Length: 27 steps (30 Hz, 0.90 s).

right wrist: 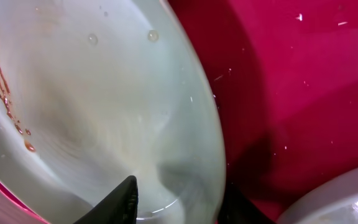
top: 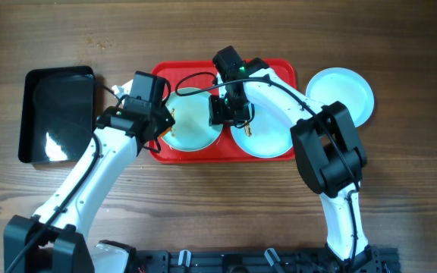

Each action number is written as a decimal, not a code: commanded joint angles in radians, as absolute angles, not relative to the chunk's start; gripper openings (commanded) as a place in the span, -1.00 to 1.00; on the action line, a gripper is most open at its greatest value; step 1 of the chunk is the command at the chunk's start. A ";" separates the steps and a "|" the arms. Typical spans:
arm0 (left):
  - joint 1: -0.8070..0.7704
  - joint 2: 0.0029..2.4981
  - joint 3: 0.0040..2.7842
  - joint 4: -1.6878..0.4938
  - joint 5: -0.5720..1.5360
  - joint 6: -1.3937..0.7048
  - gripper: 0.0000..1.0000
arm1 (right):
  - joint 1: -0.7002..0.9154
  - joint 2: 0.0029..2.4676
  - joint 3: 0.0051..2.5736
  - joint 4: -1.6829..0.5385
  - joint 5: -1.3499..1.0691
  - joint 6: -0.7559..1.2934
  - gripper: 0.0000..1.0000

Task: Clean dirty plates on tray and stack at the side
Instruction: 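Lower the orange sponge with the left gripper onto the back plate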

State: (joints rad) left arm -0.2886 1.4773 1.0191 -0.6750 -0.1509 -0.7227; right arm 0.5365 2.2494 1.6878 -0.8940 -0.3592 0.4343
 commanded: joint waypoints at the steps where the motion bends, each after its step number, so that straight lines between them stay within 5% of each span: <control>1: -0.284 1.489 1.031 -0.646 -0.138 -0.684 -0.92 | 0.549 2.275 1.675 -0.902 -0.333 0.471 -0.30; 8: -0.284 1.542 1.031 -0.609 -0.112 -0.684 -0.92 | 0.552 2.276 1.674 -0.898 -0.322 0.516 -0.91; 27: -0.284 1.693 1.031 -0.484 0.057 -0.580 -0.92 | 0.551 2.276 1.654 -0.886 -0.306 0.527 -0.91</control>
